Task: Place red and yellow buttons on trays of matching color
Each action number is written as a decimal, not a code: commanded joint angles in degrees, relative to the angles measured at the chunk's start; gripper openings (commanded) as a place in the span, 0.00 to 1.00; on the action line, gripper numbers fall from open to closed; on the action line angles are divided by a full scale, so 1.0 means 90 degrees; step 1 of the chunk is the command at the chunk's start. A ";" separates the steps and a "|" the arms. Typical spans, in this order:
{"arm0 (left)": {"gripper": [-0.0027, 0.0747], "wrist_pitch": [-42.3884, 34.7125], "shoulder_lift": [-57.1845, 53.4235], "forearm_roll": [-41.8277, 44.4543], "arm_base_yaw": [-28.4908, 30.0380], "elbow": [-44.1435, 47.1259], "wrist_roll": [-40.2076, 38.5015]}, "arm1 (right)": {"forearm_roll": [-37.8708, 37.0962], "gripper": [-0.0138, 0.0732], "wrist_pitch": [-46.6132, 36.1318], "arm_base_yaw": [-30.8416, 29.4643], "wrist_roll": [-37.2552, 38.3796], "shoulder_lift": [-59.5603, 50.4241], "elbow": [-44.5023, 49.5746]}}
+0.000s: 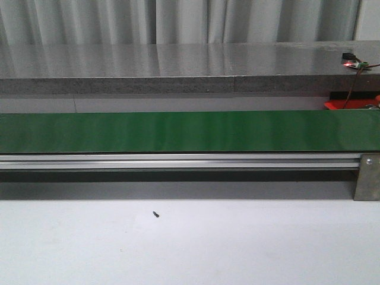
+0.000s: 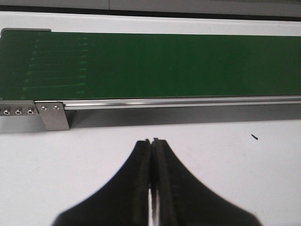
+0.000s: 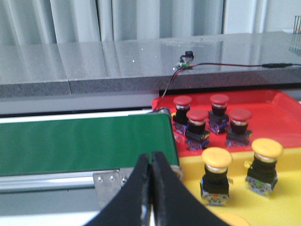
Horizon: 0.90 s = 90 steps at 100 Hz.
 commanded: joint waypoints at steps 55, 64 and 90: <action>0.01 -0.0415 0.0039 -0.0118 -0.0042 -0.0161 0.0003 | -0.0060 0.08 -0.0119 -0.0006 0.0000 -0.0122 -0.0110; 0.01 -0.0415 0.0039 -0.0118 -0.0042 -0.0161 0.0003 | -0.0060 0.08 -0.0119 -0.0006 0.0000 -0.0122 -0.0110; 0.01 -0.0415 0.0039 -0.0118 -0.0042 -0.0161 0.0003 | -0.0060 0.08 -0.0119 -0.0006 0.0000 -0.0122 -0.0110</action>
